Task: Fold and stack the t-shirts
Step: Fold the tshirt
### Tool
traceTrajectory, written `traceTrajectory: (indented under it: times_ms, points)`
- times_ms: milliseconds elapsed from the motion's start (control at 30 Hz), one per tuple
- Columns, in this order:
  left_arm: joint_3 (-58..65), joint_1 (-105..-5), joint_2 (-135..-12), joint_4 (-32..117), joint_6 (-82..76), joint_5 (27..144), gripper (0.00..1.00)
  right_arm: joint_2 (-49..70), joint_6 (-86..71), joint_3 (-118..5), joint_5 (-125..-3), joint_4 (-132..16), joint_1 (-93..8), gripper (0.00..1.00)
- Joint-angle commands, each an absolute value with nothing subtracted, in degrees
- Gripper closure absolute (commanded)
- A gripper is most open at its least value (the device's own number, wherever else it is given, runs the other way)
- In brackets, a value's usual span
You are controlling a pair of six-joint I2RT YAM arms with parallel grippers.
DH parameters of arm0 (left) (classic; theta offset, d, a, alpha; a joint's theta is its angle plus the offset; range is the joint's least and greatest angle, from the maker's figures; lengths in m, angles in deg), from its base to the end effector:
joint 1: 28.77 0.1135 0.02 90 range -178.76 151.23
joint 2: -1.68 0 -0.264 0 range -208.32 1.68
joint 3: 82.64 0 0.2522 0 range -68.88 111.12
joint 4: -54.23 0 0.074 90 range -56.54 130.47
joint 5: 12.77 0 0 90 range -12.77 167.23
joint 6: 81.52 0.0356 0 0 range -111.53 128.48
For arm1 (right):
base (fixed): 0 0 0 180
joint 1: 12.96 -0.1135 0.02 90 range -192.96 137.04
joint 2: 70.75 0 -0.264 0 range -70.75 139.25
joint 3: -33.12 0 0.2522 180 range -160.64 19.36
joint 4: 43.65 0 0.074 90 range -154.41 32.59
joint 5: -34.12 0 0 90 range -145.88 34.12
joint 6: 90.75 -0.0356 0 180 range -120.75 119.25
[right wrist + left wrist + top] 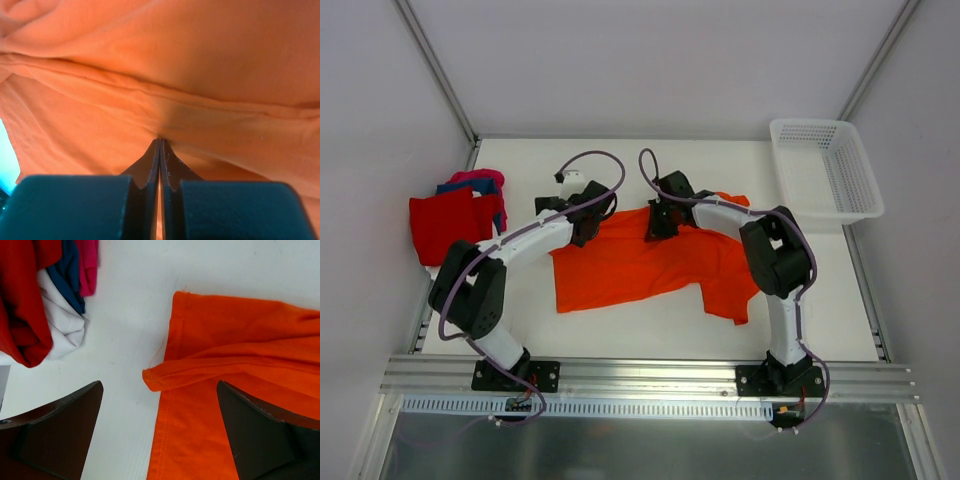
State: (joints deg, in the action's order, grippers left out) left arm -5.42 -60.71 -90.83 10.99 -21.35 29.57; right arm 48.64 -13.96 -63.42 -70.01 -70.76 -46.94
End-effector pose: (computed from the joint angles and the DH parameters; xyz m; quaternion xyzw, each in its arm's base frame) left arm 0.2906 -0.1501 0.2272 -0.0933 0.8823 0.2064 0.4125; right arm 0.3698 0.2597 0.1625 -0.2095 0.9096 0.2419 0.2651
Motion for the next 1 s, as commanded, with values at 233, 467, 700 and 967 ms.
traceTrajectory:
  times_ms: [233,467,700,967]
  points:
    - [8.3,-59.5,-104.0,11.7,-19.1,29.1,0.1,40.1,-13.1,-56.6,-67.2,-68.6,-48.0,1.0]
    - [8.7,-55.8,-106.4,13.7,-18.9,36.5,0.1,33.5,-10.5,-53.3,-63.4,-66.6,-48.1,0.99]
    - [4.2,-55.0,-103.1,13.7,-18.9,36.6,0.1,40.9,-10.3,-64.5,-65.6,-67.0,-48.1,1.0]
    - [3.1,-53.8,-103.5,14.2,-19.0,39.8,0.1,51.1,-11.9,-72.6,-69.0,-68.2,-48.1,1.0]
